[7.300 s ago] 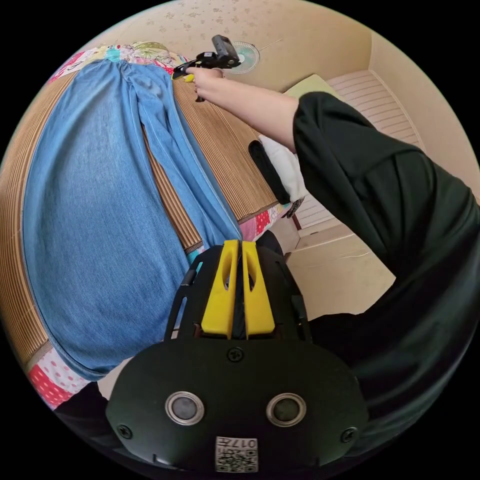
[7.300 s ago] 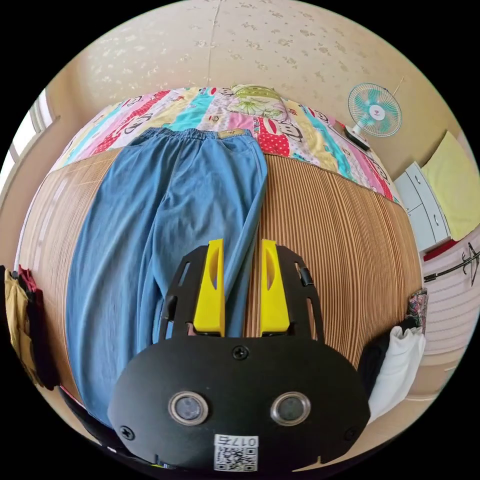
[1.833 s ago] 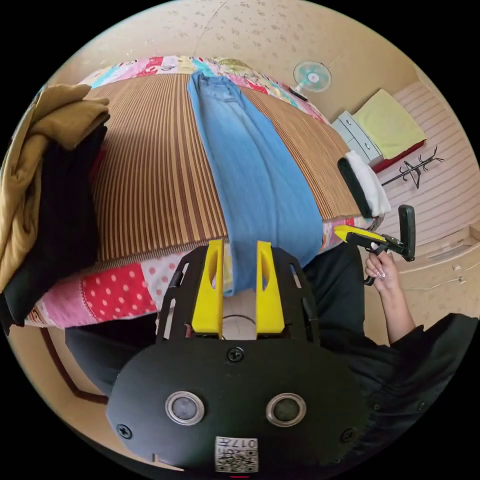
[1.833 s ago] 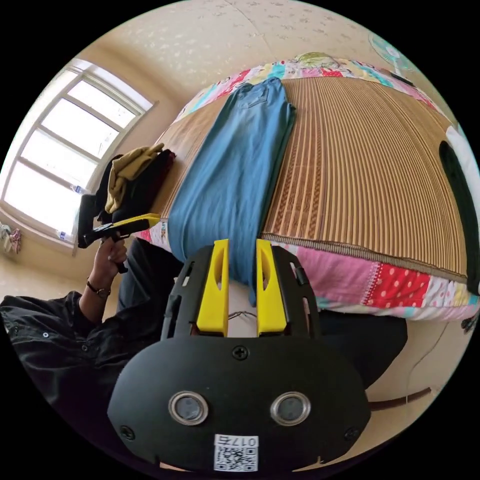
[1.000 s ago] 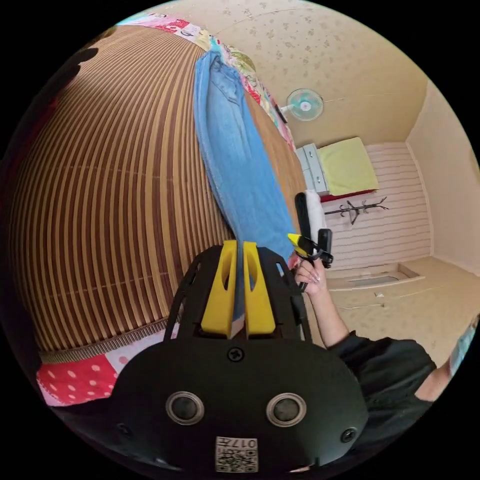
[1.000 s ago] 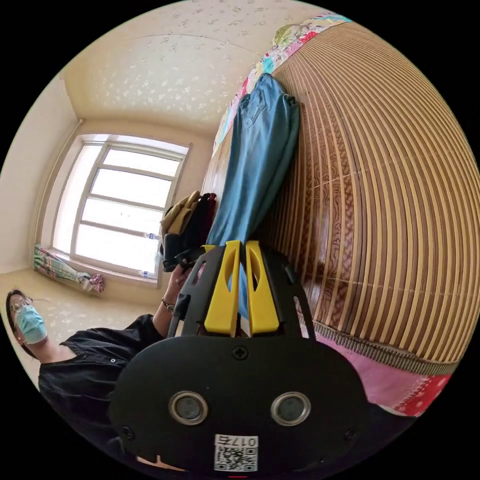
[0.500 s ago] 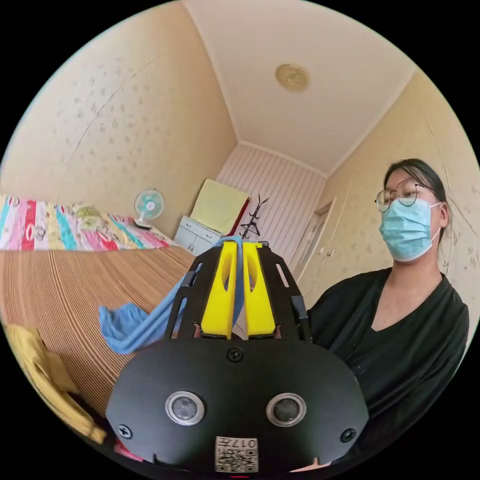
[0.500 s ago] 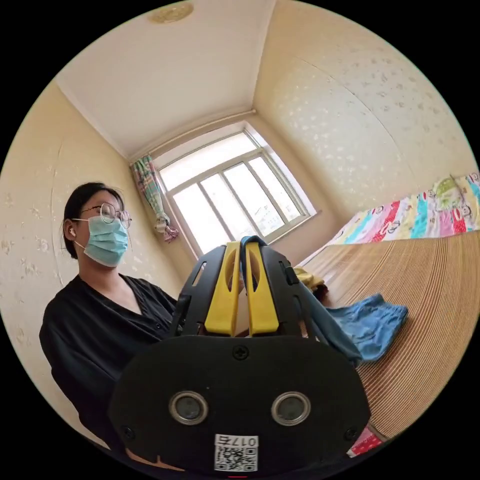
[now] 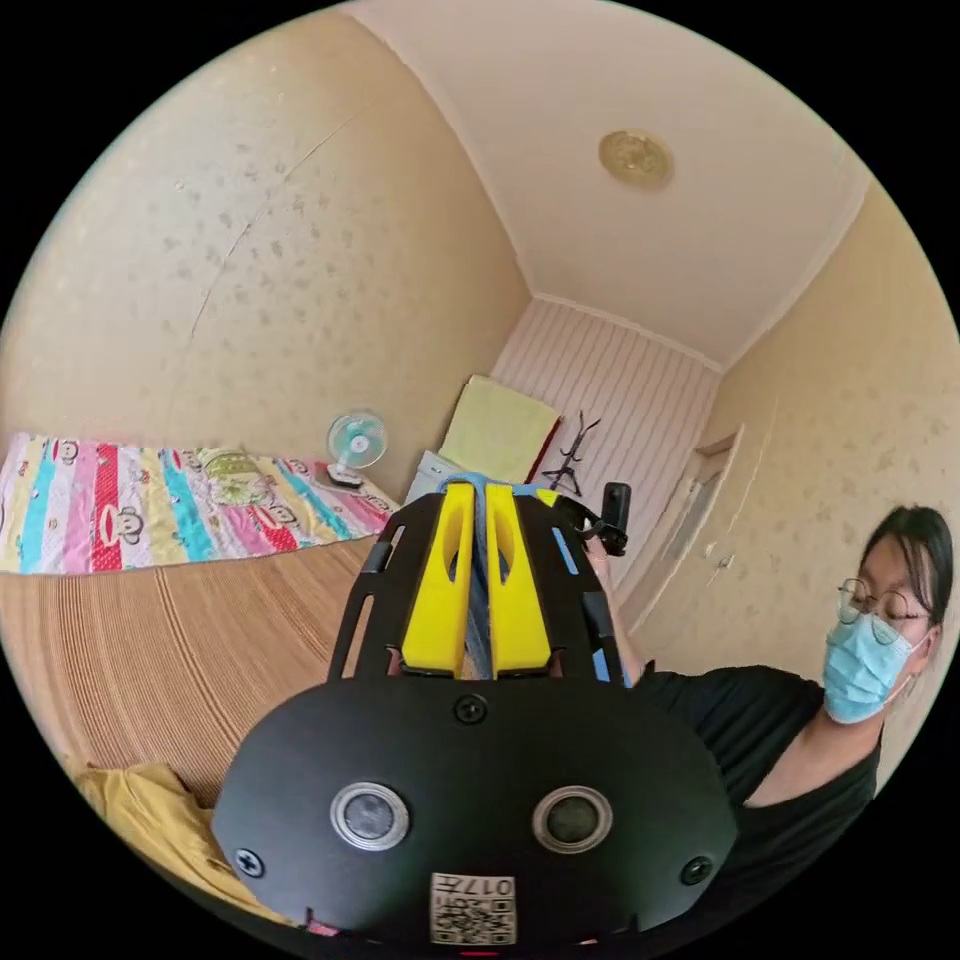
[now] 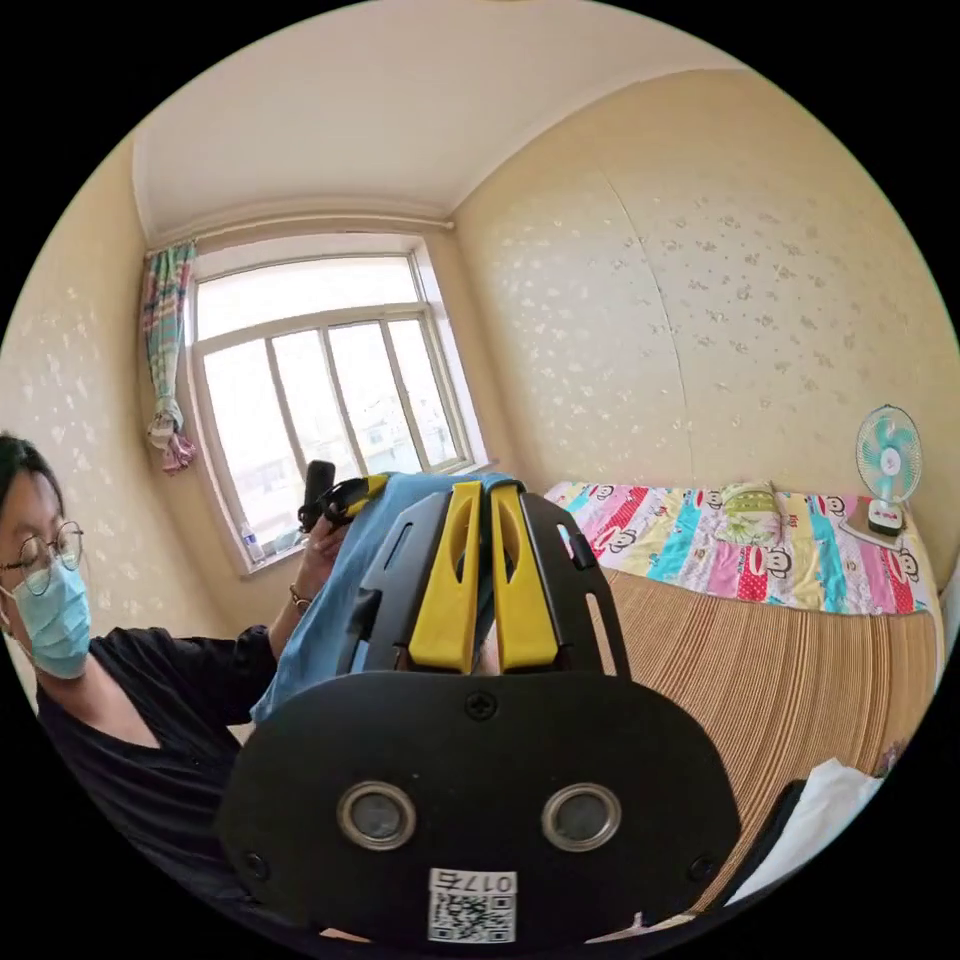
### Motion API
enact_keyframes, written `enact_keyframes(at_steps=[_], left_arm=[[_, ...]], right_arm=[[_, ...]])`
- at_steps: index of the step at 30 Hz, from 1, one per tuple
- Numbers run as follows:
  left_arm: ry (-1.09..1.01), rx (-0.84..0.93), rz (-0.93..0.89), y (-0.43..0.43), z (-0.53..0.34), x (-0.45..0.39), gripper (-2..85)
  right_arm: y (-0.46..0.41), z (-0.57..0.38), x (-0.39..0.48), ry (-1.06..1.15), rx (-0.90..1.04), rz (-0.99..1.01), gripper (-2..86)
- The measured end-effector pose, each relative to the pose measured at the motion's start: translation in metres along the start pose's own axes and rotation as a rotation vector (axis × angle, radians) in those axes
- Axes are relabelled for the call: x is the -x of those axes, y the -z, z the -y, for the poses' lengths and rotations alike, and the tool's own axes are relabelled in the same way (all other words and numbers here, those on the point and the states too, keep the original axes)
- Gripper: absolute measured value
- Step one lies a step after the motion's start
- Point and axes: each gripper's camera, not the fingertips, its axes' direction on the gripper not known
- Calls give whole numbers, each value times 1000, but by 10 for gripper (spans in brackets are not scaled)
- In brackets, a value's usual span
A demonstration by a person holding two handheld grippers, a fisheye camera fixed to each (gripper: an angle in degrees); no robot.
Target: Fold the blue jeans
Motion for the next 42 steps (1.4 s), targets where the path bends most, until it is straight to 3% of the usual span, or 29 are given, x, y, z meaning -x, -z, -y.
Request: enact_keyframes(at_steps=[7, 11, 17, 21, 24, 30, 34, 40, 42], left_arm=[[138, 67, 95, -60, -12, 109, -3], [116, 217, 200, -99, -96, 121, -1], [114, 454, 340, -144, -275, 92, 16], [283, 609, 420, -177, -361, 76, 47], [420, 507, 297, -168, -366, 73, 99], [518, 354, 401, -164, -301, 115, 161], [611, 532, 408, -213, -294, 157, 162], [657, 555, 314, -246, -301, 140, 99], [668, 597, 200, -258, -309, 122, 79]], right_arm=[[-141, -9, -81, -78, 147, -201, 15], [-184, -62, -95, -102, 305, -214, 15], [-187, -249, -46, -4, 484, -261, 17], [-189, -379, -30, -139, 662, -422, 25], [-171, -426, -33, -324, 682, -505, 37], [-131, -442, -50, -716, 391, -108, 86], [-149, -446, -56, -759, 382, 7, 116], [-166, -485, -74, -1016, 260, 260, 177], [-170, -498, -77, -1075, 250, 290, 190]])
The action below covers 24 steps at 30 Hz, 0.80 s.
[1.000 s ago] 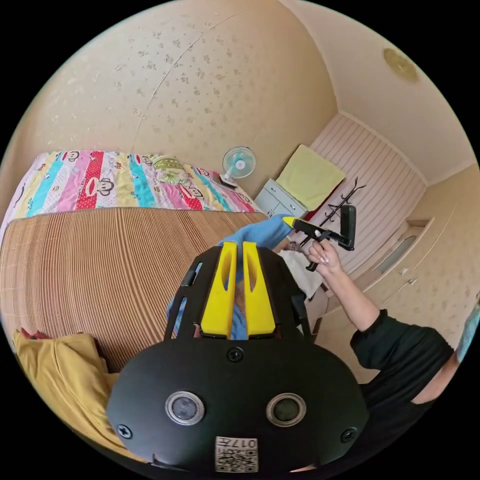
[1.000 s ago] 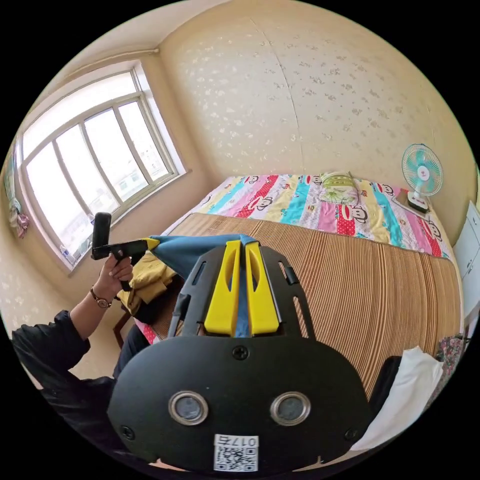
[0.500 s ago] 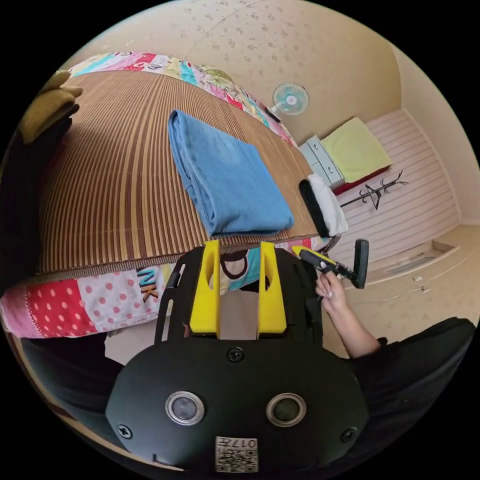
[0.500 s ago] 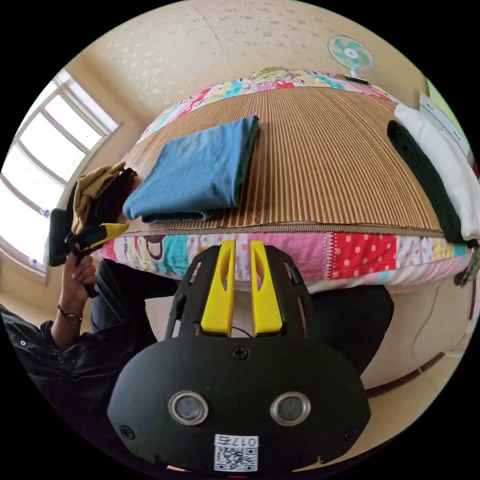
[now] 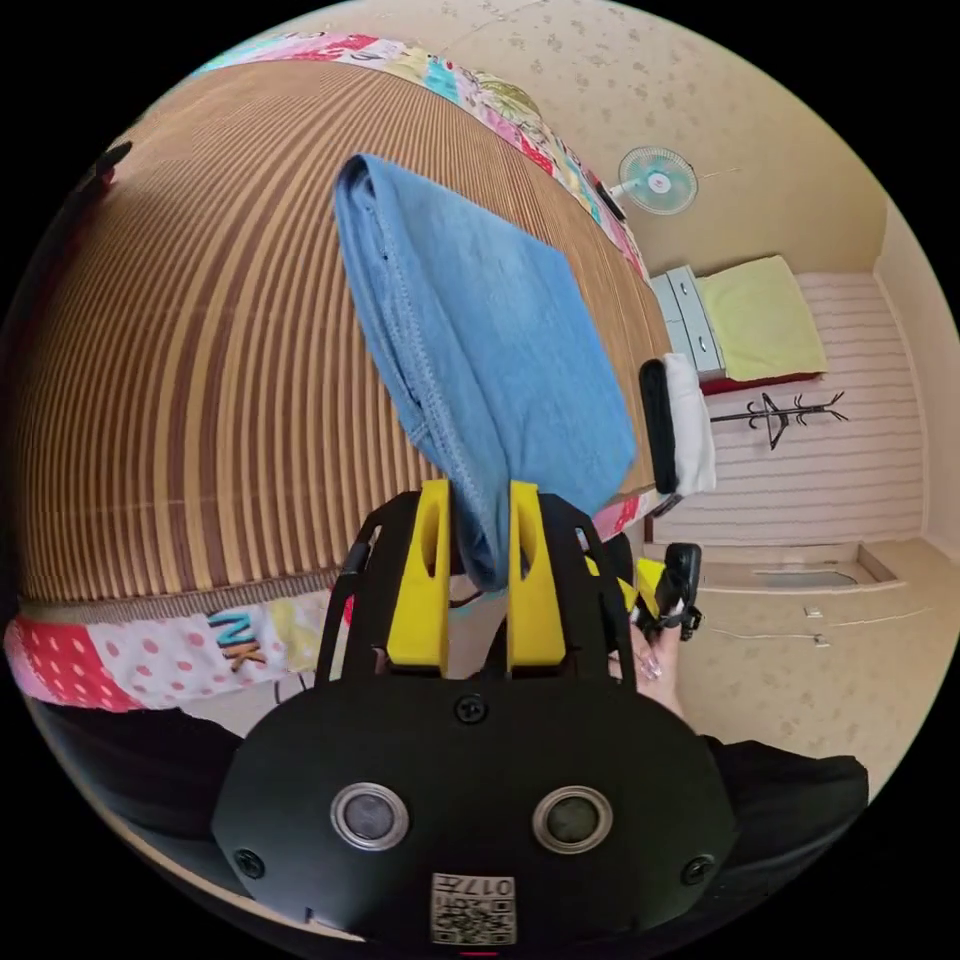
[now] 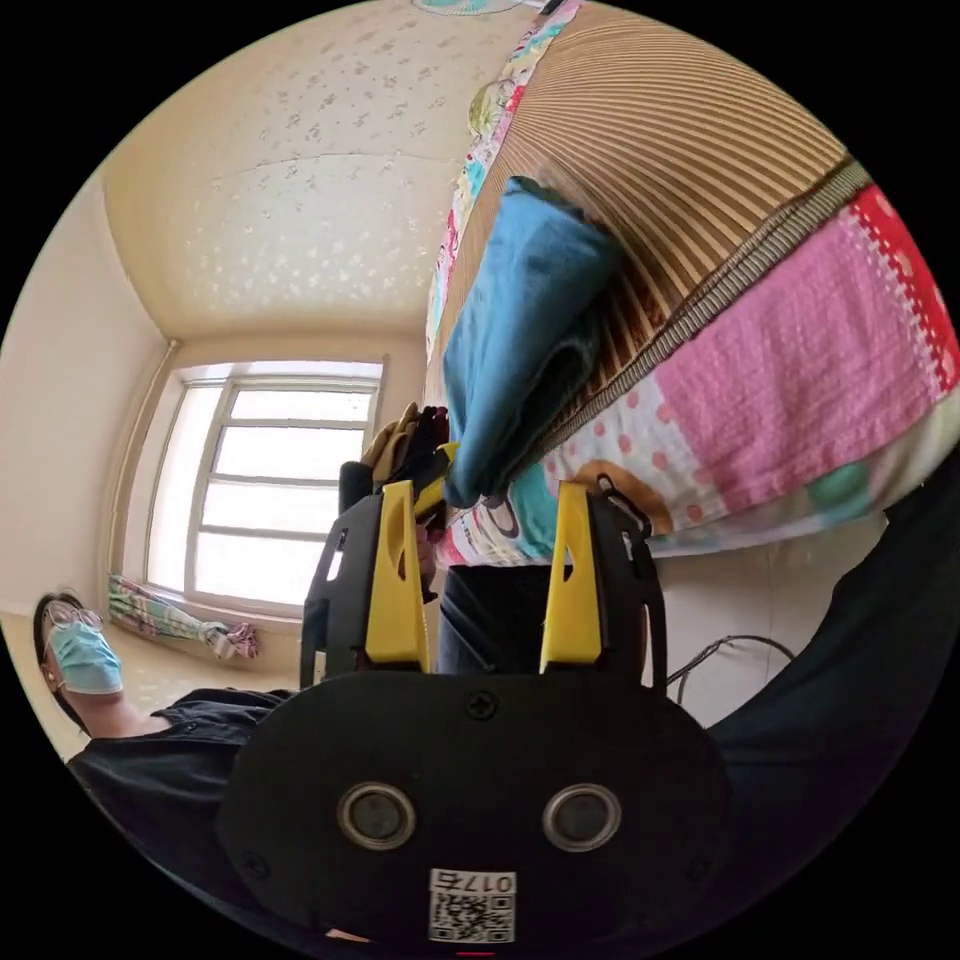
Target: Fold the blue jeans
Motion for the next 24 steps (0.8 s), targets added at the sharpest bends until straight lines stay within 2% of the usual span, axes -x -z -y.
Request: enact_keyframes(at_steps=[4, 8, 11, 16, 21, 24], left_arm=[[-19, 83, -72, -22, -25, -23, 59], [-27, 161, -163, -36, -46, -43, 46], [-81, 180, -99, -33, -52, -63, 50], [-149, 105, -51, 5, -67, -94, 104], [-151, -32, 258, 43, -84, -119, 135], [-114, -33, 292, 46, -82, -121, 135]], right_arm=[[-1, -2, -20, -36, -24, 124, 204], [-3, 0, -35, -47, -11, 149, 161], [-6, -4, -43, -41, -7, 157, 111], [10, -7, 7, 167, -82, 179, 85], [50, 48, 71, 351, -136, 210, 82], [82, 96, 126, 480, -169, 107, 80]])
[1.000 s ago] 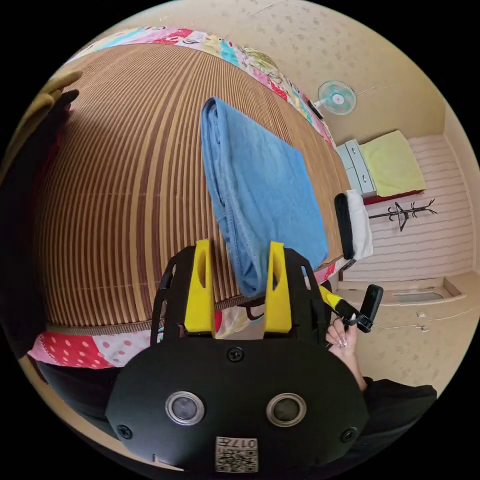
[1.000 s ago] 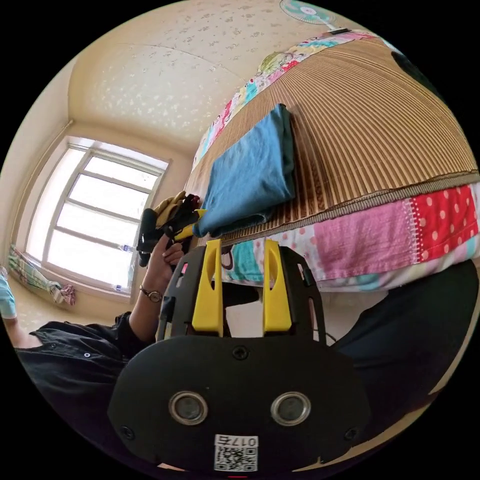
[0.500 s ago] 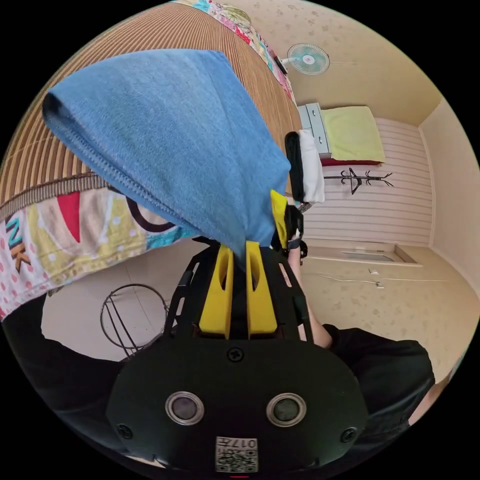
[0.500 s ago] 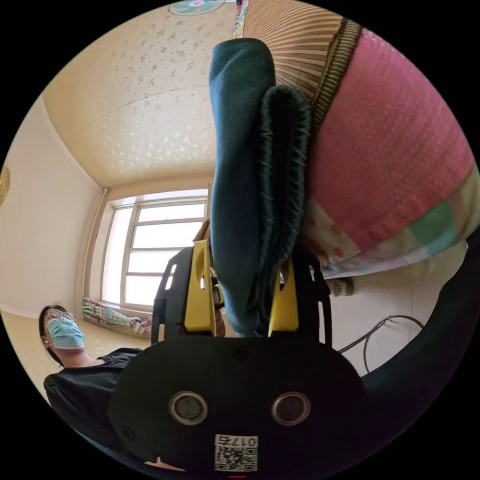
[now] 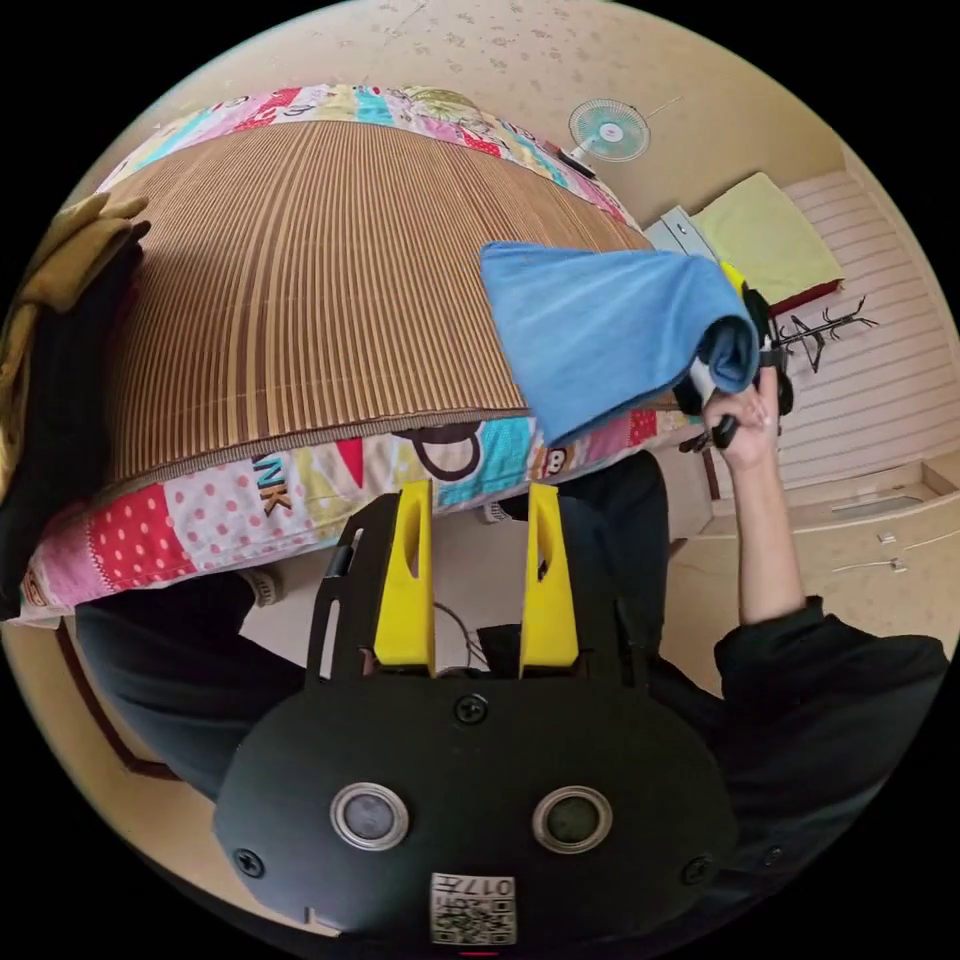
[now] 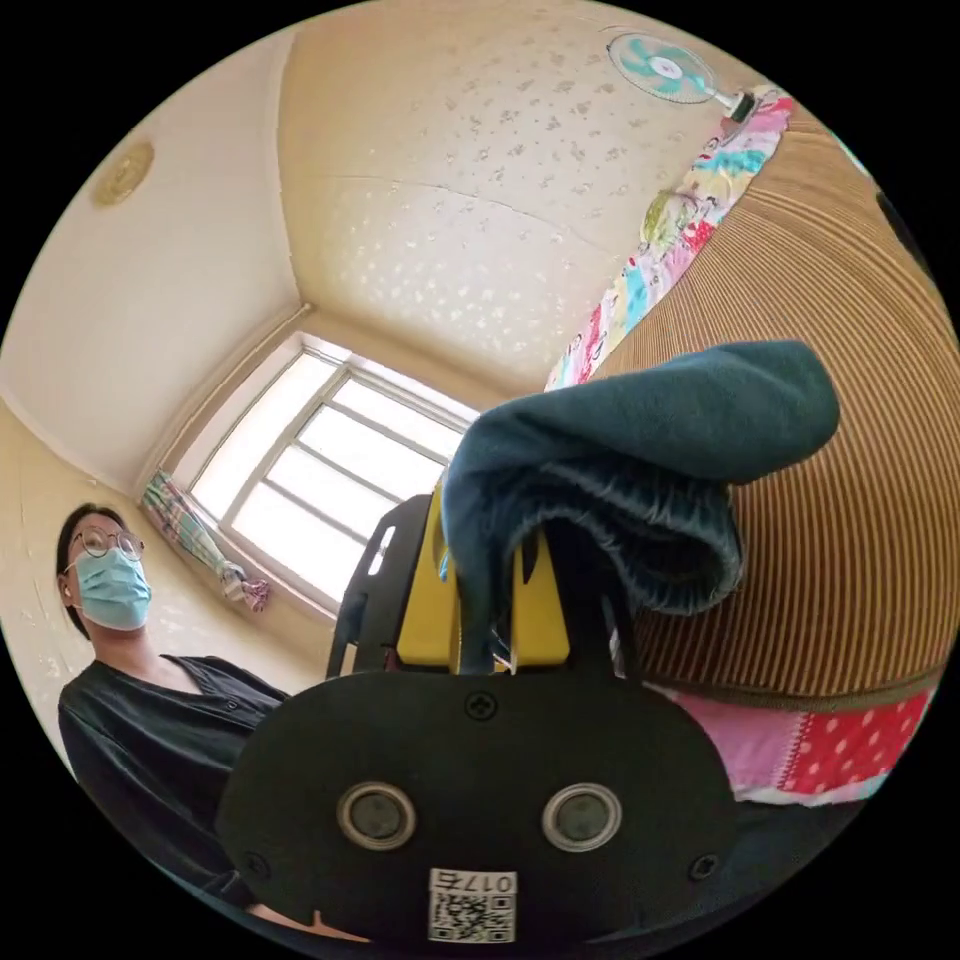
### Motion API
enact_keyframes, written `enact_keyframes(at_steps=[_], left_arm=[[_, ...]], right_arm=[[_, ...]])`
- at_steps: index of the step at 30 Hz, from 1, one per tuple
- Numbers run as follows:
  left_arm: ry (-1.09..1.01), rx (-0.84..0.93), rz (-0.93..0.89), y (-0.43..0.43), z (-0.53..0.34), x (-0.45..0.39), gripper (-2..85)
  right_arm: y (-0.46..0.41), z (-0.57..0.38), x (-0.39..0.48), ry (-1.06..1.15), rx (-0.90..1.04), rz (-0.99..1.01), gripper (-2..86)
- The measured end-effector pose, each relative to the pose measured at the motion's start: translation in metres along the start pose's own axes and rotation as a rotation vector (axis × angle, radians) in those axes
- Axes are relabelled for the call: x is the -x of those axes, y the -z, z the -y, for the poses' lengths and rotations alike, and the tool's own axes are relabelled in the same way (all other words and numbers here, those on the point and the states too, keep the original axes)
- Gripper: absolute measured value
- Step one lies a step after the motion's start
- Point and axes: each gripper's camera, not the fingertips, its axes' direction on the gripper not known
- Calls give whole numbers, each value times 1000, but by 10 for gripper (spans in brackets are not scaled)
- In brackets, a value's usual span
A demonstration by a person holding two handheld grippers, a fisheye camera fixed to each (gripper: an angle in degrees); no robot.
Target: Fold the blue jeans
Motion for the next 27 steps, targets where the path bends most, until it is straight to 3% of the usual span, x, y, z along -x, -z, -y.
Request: enact_keyframes(at_steps=[4, 8, 15, 19, 23, 27], left_arm=[[30, -14, -20, 4, -3, -6, 132], [30, -11, 70, 2, -8, -24, 128], [69, 15, 124, -17, -13, -43, 128], [62, -2, 205, -16, -17, -57, 127], [70, -43, 279, -7, -22, -68, 127], [85, -127, 402, 16, -28, -75, 127]], right_arm=[[47, 86, 47, 156, -70, -188, 80], [114, 120, 79, 238, -221, -337, 80], [235, 58, 15, -121, -543, -662, 79], [237, -24, -56, -520, -431, -897, 107], [191, -73, -36, -389, -396, -905, 84], [93, -72, -9, -297, -202, -924, 80]])
